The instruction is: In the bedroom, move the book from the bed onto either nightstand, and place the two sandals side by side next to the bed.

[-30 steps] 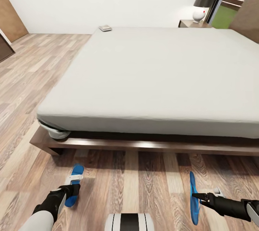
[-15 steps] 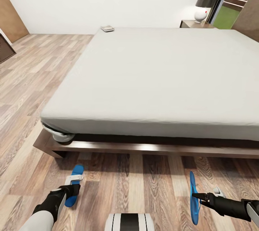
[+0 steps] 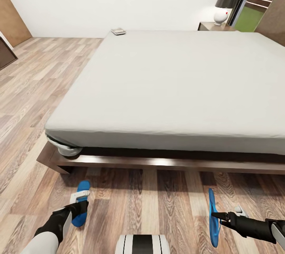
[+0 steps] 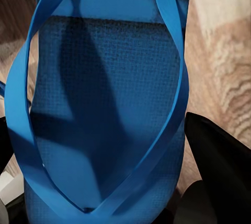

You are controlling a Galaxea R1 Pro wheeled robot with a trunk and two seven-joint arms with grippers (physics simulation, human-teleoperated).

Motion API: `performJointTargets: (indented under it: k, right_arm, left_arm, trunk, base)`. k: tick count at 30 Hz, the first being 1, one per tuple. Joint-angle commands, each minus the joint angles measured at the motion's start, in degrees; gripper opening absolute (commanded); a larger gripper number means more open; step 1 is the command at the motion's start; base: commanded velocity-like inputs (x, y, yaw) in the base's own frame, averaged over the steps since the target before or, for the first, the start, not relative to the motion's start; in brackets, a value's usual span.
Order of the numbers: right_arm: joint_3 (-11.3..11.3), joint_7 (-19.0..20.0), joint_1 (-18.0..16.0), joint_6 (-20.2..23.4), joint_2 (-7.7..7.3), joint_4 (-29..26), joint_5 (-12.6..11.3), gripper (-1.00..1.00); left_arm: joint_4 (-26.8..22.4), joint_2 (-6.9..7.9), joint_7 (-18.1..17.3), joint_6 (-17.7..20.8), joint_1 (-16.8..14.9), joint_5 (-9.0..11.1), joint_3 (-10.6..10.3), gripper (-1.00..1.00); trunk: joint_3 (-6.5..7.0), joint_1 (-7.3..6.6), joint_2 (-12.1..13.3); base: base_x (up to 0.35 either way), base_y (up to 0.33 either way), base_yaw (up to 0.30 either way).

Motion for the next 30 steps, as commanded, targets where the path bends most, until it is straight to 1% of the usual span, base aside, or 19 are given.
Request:
performJointTargets:
  k: [1,13,25,30]
  right_arm:
    - [-0.08,0.07,-0.02,0.36,0.00,0.01,-0.18,-1.00]
    - [-0.08,0.07,-0.02,0.36,0.00,0.01,-0.18,-1.00]
    - [-0.08,0.07,-0.02,0.36,-0.01,0.01,-0.18,-1.00]
    - [-0.08,0.07,-0.02,0.36,0.00,0.01,-0.18,-1.00]
  left_arm:
    - [-0.12,-0.05,-0.49,0.24,-0.05,-0.26,0.49,-1.00]
    - [-0.12,-0.14,-0.40,0.24,-0.05,0.02,0.44,-1.00]
    - [-0.12,-0.14,-0.40,0.24,-0.05,0.01,0.41,-1.00]
    - [-0.12,-0.14,-0.40,0.24,-0.05,0.01,0.40,-1.00]
  trunk:
    - [-0.04,-0.01,-0.02]
    - [-0.04,-0.01,-0.02]
    - [-2.70,0.30,-0.18]
    - [-2.70,0.30,-0.18]
  base:
    - [0.000,0.000,0.000]
    - [0.000,0.000,0.000]
    - [0.000,0.000,0.000]
    - [0.000,0.000,0.000]
